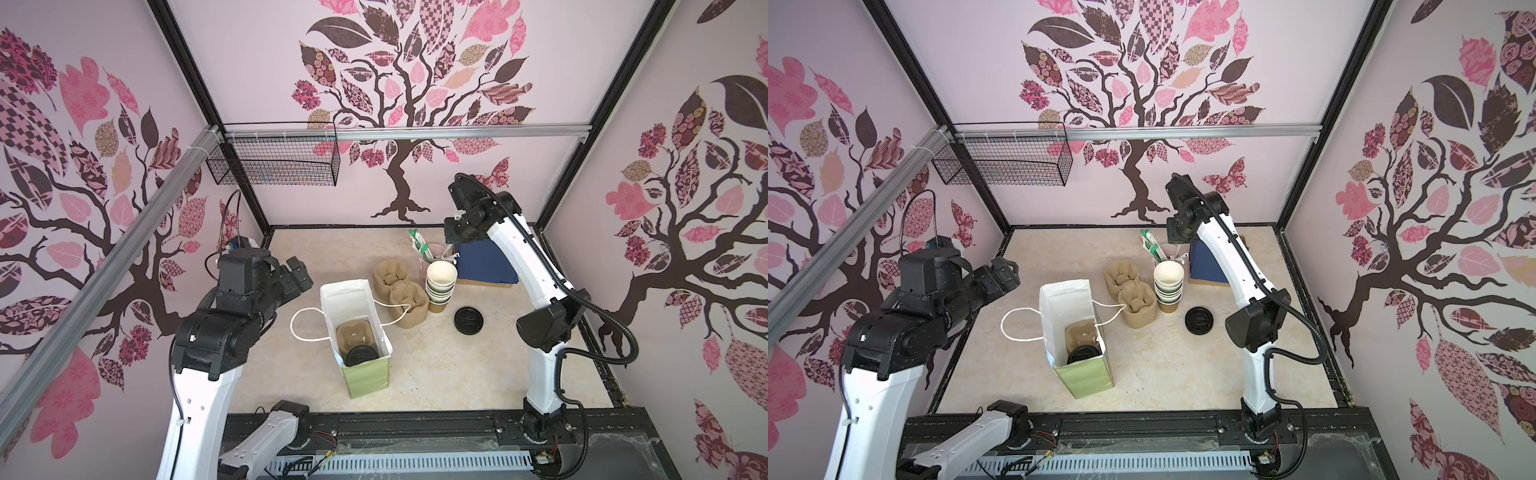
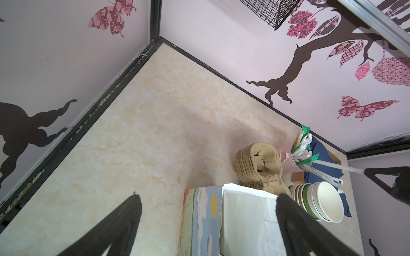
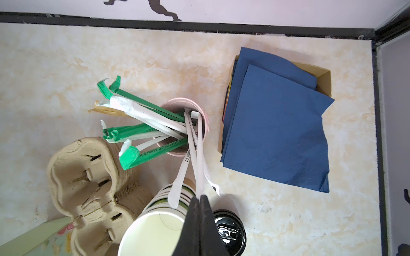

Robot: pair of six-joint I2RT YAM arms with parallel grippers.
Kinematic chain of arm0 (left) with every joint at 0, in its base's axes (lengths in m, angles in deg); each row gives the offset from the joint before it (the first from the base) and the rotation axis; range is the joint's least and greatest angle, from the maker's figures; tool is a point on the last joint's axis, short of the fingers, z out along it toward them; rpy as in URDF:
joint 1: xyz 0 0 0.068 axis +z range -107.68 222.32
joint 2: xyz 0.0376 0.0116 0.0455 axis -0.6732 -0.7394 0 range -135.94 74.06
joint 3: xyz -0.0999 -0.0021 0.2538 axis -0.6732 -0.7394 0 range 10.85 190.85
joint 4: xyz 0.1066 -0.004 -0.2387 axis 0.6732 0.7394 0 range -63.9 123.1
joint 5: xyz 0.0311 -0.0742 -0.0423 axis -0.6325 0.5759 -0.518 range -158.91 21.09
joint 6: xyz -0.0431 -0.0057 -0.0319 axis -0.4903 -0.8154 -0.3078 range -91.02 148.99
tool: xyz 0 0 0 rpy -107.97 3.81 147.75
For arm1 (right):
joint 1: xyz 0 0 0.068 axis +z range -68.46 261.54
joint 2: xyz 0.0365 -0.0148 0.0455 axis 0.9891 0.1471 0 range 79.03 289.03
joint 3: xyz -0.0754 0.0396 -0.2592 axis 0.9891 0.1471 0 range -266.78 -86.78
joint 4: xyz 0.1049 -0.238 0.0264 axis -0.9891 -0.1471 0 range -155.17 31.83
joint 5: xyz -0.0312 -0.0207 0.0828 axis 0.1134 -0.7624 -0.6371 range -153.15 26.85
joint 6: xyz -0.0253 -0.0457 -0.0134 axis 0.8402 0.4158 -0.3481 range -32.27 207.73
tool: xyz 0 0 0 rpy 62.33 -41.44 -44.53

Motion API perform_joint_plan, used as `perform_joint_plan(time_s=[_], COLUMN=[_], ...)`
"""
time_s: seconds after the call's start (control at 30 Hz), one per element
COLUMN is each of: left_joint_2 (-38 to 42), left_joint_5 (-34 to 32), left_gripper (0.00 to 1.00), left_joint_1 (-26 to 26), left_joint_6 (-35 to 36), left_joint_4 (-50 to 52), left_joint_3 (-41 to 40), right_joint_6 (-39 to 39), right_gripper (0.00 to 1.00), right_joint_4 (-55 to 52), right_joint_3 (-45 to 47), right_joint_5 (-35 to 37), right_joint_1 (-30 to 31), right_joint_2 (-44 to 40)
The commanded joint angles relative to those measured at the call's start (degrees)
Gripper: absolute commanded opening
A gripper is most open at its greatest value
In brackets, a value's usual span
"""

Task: Pack a coffee takeout order
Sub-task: Pick up the straw from the storage cup.

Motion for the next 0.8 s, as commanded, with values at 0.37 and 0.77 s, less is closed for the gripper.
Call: perform_joint_plan(time_s=[0.37, 0.77], left_joint_2=[1.03, 0.56], left_joint_5=[-0.67, 6.12], left_gripper=[0.98, 0.96], left_joint_1=[0.4, 0.34], left_joint_6=[0.94, 12.18], left_joint_4=[1.0, -7.57], left_joint_3=[3.0, 5.41], right_joint_6=[-2.09, -2.77], right_gripper=[0.0, 0.0], right_joint_4=[-3.37, -2.78], right_joint_3=[-4.38, -5.72], right_joint_5=[1.4, -0.63], right_joint_1=[0.04, 0.03], right_joint_2=[-9.32, -18.5])
